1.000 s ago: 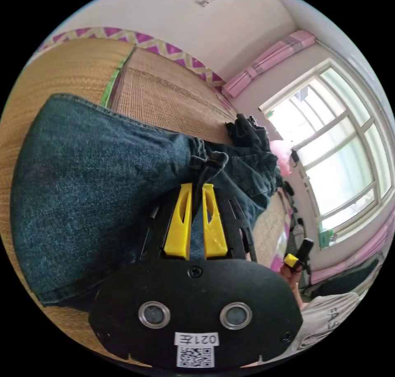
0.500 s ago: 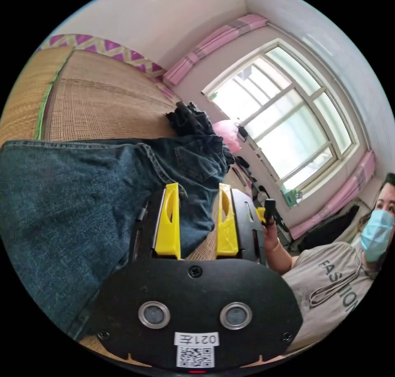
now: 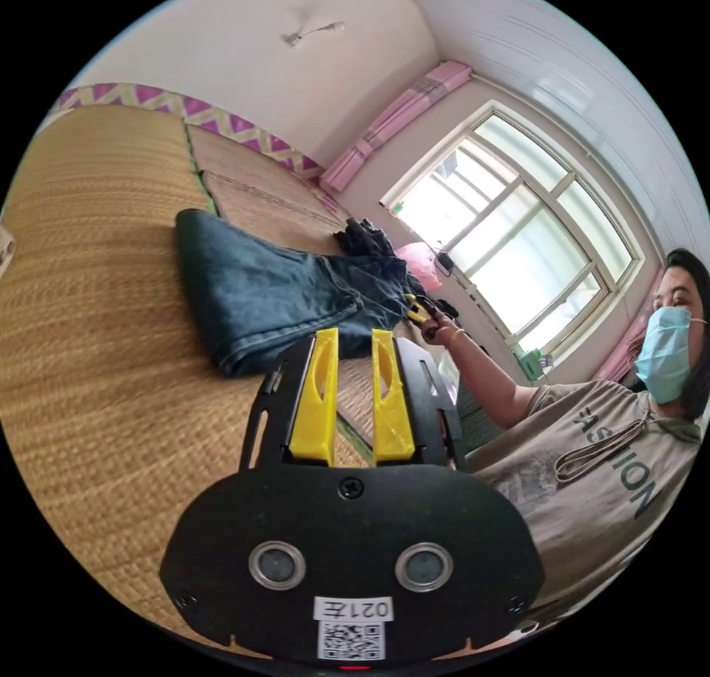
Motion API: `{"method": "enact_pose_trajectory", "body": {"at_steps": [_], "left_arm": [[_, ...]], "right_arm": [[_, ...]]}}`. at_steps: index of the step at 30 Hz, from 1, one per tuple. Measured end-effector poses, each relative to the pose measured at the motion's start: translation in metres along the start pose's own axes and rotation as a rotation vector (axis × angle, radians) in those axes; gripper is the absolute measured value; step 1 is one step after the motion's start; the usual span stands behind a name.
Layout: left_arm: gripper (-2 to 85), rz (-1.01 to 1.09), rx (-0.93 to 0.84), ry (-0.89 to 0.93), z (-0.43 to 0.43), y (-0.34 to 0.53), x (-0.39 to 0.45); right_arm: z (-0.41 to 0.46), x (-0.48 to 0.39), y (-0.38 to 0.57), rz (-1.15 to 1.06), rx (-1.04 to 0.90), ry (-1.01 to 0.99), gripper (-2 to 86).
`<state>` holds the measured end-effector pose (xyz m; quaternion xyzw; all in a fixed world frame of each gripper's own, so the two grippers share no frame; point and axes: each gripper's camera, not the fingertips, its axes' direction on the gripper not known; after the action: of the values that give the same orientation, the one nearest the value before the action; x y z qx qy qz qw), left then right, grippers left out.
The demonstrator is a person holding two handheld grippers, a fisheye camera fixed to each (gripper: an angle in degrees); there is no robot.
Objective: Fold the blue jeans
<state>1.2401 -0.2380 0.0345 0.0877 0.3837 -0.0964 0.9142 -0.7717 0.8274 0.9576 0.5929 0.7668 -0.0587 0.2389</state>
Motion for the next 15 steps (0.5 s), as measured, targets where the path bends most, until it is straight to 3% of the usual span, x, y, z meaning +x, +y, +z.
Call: {"method": "enact_pose_trajectory", "body": {"at_steps": [4, 9, 11, 15], "left_arm": [[4.9, -0.123, 0.117, 0.009, -0.050, 0.063, -0.043], [0.7, -0.166, 0.370, 0.169, -0.086, 0.112, -0.082], [0.8, -0.170, 0.378, 0.201, -0.084, 0.118, -0.091], [1.8, -0.143, 0.340, 0.280, -0.075, 0.128, -0.103]], "right_arm": [[0.011, -0.061, 0.021, -0.089, 0.046, 0.028, 5.3], [0.048, -0.258, 0.108, -0.576, 0.056, 0.171, 5.1], [0.097, -0.362, 0.182, -0.872, 0.030, 0.271, 5.2], [0.195, -0.473, 0.320, -1.282, -0.054, 0.371, 5.2]]}}
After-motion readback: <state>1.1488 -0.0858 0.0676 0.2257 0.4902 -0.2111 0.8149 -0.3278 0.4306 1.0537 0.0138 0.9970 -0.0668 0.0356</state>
